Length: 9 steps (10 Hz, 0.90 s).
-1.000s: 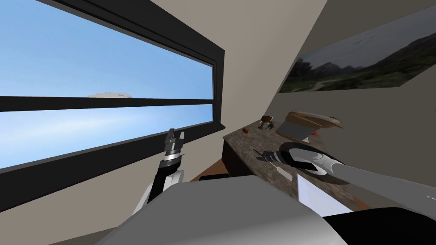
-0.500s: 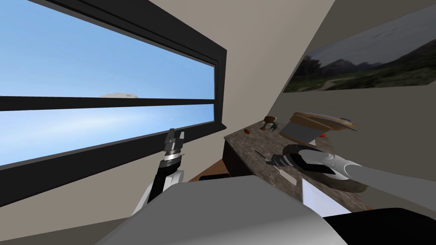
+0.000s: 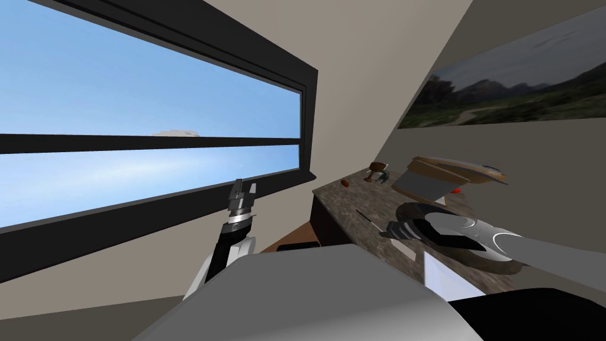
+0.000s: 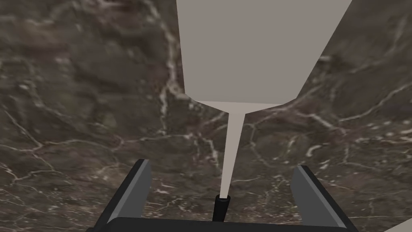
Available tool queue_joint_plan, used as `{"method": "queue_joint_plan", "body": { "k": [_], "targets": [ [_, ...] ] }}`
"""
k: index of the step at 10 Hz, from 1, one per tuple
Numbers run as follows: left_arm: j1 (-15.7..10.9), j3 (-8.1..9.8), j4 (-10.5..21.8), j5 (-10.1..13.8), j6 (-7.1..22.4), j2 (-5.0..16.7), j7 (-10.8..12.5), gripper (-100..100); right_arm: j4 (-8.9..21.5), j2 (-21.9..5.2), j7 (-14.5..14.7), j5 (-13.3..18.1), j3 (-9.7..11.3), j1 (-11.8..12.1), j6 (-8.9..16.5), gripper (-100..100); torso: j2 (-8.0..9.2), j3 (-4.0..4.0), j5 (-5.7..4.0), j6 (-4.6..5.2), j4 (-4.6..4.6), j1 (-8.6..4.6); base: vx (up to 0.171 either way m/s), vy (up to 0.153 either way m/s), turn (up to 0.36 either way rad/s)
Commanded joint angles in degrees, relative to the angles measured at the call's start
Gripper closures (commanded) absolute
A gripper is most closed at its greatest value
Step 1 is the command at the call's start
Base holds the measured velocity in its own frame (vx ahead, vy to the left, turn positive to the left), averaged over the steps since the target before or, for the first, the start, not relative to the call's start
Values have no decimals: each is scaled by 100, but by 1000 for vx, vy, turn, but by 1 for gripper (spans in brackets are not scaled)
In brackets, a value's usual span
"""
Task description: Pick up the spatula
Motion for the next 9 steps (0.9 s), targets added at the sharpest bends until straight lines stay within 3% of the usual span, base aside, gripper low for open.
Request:
{"method": "queue_joint_plan", "body": {
  "k": [1, 2, 5, 6, 7, 9],
  "targets": [
    [0, 0, 0, 0, 0, 0, 0, 0, 0, 0, 0, 0, 0, 0, 0, 0, 0, 0, 0, 0, 0, 0, 0, 0, 0],
    [0, 0, 0, 0, 0, 0, 0, 0, 94, 208, 69, 20, 8, 35, 70, -100, -1, -1, 0, 0, 0, -1, 6, -25, 60],
    [0, 0, 0, 0, 0, 0, 0, 0, 238, 520, 167, 53, 23, 85, 173, -100, -16, -12, -27, -8, -8, -33, 16, -41, 57],
    [0, 0, 0, 0, 0, 0, 0, 0, 192, 435, 130, 57, 18, 69, 166, -100, -29, -22, -54, -12, -16, -56, 6, -17, 12],
    [0, 0, 0, 0, 0, 0, 0, 0, 189, 441, 139, 53, 16, 76, 183, 100, -34, -26, -59, -12, -18, -62, 0, 0, 0],
    [0, 0, 0, 0, 0, 0, 0, 0, 183, 443, 138, 52, 18, 76, 173, 100, -38, -28, -61, -13, -19, -68, 0, 0, 0]
  ]
}}
